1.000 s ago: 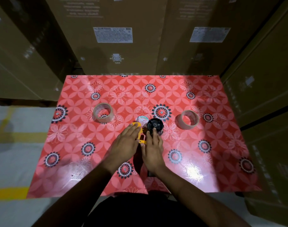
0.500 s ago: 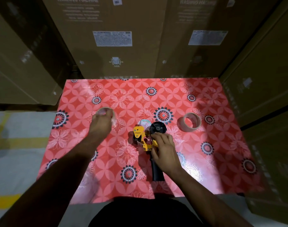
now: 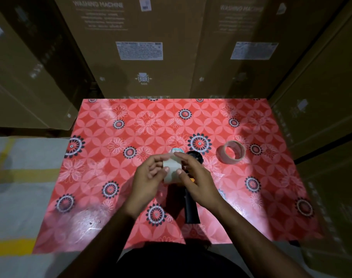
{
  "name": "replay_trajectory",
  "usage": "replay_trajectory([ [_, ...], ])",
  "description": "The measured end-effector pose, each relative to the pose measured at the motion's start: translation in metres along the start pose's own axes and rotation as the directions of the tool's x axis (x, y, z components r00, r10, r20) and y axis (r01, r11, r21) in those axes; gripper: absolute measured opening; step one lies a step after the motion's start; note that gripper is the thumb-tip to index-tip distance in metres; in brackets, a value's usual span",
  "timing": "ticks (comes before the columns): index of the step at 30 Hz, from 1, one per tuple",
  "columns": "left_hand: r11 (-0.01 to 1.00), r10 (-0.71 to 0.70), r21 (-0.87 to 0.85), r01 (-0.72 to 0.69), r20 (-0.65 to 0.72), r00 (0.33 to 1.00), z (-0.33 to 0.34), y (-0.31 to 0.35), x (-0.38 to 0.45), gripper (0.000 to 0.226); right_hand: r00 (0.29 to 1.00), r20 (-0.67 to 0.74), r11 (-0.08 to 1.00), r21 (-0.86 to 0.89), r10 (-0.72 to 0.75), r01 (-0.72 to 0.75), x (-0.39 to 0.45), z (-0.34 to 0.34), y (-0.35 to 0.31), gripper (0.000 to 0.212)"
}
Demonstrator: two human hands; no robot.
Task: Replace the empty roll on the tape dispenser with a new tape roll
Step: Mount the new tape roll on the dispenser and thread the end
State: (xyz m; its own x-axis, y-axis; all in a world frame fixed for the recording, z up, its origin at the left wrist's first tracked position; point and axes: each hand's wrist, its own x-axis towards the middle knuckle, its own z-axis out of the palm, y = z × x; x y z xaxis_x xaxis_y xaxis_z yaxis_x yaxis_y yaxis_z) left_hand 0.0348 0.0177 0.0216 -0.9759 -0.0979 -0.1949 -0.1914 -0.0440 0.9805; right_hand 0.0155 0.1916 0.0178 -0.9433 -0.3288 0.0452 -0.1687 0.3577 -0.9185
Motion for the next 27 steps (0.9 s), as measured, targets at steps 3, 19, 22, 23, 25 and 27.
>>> replay_trajectory([
  [3,0.997,-0.013,-0.079,0.015,0.025,1.000,0.009,-0.001,-0.010,0.019,0.999,-0.006,0.996,0.081,-0.038,0.038,-0.003,-0.001,-0.004,0.031],
  [19,0.988,0.129,0.090,-0.128,-0.007,0.992,0.025,0.005,-0.030,0.020,0.994,-0.084,0.971,0.234,0.073,-0.052,-0.022,-0.026,0.001,0.022],
  [22,0.997,0.079,0.010,-0.080,0.071,0.994,0.026,0.007,-0.034,0.035,0.987,-0.126,0.965,0.251,0.105,-0.071,-0.024,-0.023,0.001,0.018],
  [23,0.997,0.069,-0.022,-0.067,0.096,0.993,0.026,0.007,-0.036,0.041,0.985,-0.134,0.965,0.252,0.104,-0.068,-0.025,-0.022,0.002,0.017],
  [25,0.997,0.070,-0.033,-0.068,0.096,0.993,0.026,0.006,-0.037,0.045,0.989,-0.121,0.968,0.248,0.083,-0.050,-0.027,-0.022,0.002,0.020],
  [27,0.997,0.083,-0.002,-0.083,0.064,0.995,0.026,0.005,-0.037,0.042,0.994,-0.082,0.966,0.253,0.066,-0.044,-0.028,-0.024,0.000,0.027],
])
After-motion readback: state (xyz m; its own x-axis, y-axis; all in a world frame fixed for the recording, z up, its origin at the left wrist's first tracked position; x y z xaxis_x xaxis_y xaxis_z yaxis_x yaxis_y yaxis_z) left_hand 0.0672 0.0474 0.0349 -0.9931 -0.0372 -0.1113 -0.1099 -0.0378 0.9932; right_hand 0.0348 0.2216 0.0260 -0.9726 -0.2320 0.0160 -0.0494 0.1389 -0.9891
